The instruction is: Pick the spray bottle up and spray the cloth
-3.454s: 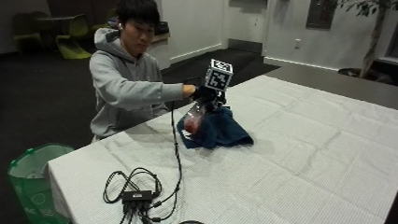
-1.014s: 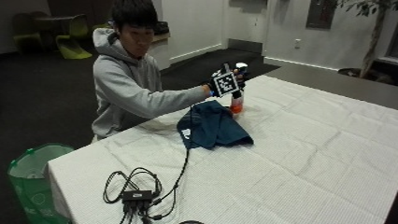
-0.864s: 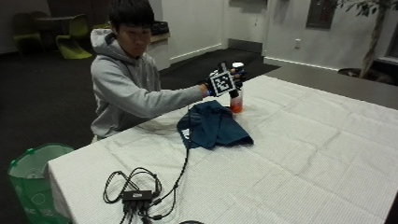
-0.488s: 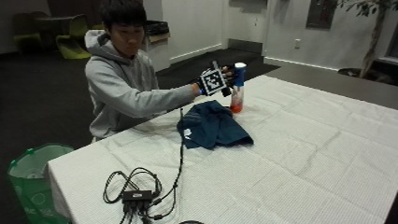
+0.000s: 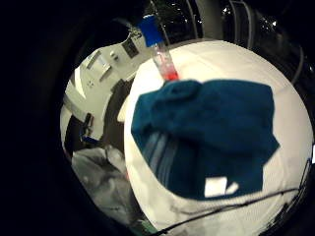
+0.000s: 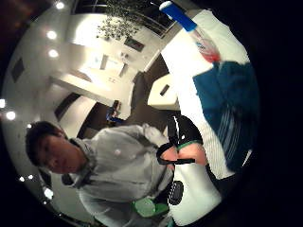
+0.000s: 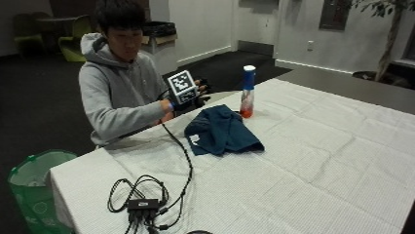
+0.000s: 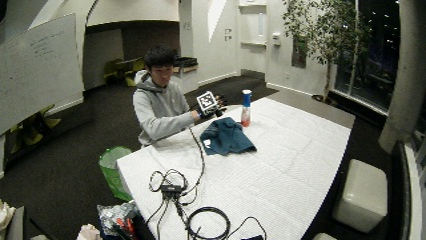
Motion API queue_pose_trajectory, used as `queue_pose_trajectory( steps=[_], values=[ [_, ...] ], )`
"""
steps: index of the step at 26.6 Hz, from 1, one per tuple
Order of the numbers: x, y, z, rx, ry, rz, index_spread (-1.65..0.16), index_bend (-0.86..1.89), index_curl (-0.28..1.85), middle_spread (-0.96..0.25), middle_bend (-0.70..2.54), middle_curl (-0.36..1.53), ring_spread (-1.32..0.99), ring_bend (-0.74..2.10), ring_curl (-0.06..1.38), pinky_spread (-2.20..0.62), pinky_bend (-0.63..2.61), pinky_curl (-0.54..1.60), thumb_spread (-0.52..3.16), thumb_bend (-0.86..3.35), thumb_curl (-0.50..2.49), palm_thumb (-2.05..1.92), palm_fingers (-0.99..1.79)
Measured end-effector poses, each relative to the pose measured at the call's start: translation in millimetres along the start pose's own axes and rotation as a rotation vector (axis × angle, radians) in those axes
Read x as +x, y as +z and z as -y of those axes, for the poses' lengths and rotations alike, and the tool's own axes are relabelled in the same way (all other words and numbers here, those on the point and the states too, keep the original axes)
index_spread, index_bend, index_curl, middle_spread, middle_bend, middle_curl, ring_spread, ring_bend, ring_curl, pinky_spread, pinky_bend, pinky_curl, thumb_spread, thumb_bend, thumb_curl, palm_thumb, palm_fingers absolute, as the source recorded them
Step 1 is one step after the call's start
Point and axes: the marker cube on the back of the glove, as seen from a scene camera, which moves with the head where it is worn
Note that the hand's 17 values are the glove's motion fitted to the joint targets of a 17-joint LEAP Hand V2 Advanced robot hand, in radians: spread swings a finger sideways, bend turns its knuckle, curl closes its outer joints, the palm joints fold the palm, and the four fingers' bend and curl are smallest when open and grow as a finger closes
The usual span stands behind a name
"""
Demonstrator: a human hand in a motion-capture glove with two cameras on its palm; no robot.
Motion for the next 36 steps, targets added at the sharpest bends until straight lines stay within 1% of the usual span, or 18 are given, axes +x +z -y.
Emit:
queue_pose_trajectory(
  steps=[7, 12, 15, 20, 36],
  values=[
    [16, -5, -126, 0.083, 0.055, -0.117, -0.34, 0.19, 0.25, -0.04, 0.31, 0.39, -0.02, 0.38, 0.3, 0.19, 0.46, 0.33, 0.88, -0.02, 0.52, 0.84, 0.35],
    [34, -13, -175, 0.162, 0.069, -0.229, -0.33, 0.2, 0.28, -0.04, 0.32, 0.39, -0.02, 0.36, 0.29, 0.18, 0.39, 0.31, 0.89, -0.02, 0.52, 0.85, 0.47],
    [42, -17, -188, 0.217, 0.073, -0.263, -0.32, 0.19, 0.29, -0.04, 0.33, 0.4, -0.03, 0.36, 0.3, 0.18, 0.35, 0.31, 0.89, -0.02, 0.52, 0.86, 0.52],
    [47, -19, -196, 0.28, 0.09, -0.228, -0.31, 0.17, 0.31, -0.05, 0.32, 0.4, -0.04, 0.35, 0.3, 0.17, 0.31, 0.3, 0.89, -0.02, 0.52, 0.86, 0.58],
    [51, -18, -198, 0.261, 0.1, -0.224, -0.29, 0.14, 0.31, -0.05, 0.31, 0.41, -0.06, 0.3, 0.32, 0.16, 0.26, 0.32, 0.9, -0.02, 0.53, 0.86, 0.64]
  ],
)
